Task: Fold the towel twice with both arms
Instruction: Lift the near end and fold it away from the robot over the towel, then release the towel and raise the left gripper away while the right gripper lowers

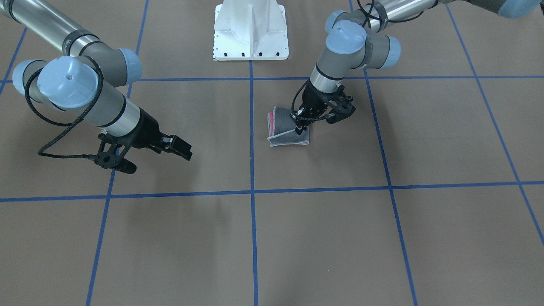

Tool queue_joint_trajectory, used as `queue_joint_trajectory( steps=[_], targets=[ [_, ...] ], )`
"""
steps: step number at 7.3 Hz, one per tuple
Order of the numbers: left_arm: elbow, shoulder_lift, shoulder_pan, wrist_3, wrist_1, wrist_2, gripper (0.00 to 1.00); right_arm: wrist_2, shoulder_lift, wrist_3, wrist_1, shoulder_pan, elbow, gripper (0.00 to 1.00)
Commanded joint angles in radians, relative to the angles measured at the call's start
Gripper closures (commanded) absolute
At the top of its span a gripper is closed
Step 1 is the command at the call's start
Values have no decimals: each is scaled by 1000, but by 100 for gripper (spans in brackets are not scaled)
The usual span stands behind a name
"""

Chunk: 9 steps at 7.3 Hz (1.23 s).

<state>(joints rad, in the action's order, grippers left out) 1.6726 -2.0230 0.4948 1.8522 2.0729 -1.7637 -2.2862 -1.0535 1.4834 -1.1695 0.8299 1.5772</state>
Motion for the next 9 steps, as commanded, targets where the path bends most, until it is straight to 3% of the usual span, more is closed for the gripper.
queue_joint_trajectory(
  steps=[1,2,3,6,9],
  targets=[
    [-53,1,16,8,59,0,28,2,1,1,-1,-5,0,0],
    [-53,1,52,1,59,-40,7,4,3,2,-1,-6,0,0],
    [-51,3,101,-2,59,-115,0,4,3,2,-1,-6,0,0],
    [-48,1,175,-5,59,-203,0,4,3,1,-1,-8,0,0],
    [-50,-2,313,-65,44,-354,0,28,50,31,-12,-47,12,0]
  ],
)
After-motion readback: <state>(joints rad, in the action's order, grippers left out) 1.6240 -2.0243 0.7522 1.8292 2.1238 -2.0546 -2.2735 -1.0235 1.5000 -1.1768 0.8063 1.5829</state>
